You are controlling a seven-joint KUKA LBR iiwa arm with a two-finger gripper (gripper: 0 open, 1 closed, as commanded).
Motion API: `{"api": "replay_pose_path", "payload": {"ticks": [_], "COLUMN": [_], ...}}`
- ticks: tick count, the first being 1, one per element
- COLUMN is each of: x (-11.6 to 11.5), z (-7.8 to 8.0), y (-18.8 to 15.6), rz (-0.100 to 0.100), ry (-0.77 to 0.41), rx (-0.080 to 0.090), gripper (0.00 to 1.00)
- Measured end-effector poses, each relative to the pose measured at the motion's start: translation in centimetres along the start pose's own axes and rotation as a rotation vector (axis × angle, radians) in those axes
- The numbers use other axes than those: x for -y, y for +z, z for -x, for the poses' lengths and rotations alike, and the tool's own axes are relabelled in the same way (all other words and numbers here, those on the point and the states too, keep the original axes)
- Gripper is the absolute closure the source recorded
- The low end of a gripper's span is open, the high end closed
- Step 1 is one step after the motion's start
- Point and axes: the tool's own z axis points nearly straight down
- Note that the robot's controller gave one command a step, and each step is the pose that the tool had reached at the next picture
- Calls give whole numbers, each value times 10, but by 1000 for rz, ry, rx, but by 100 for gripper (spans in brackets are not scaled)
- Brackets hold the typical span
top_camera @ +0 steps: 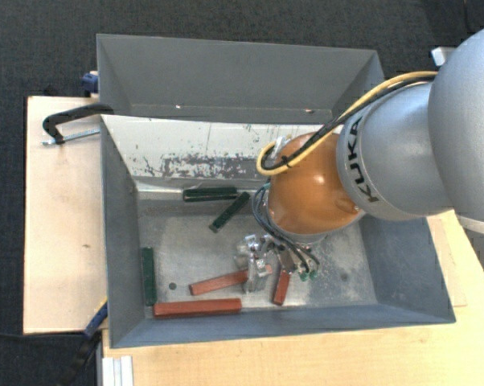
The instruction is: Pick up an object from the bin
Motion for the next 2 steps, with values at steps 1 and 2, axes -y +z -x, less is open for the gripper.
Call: {"api": "replay_pose_path", "payload": {"ticks": [1,2], "x": [0,2], "z": [0,-1], "y": [0,-88], "rz": [0,0], "ry": [0,-54], "rx": [0,0], "gripper": [100,0]}}
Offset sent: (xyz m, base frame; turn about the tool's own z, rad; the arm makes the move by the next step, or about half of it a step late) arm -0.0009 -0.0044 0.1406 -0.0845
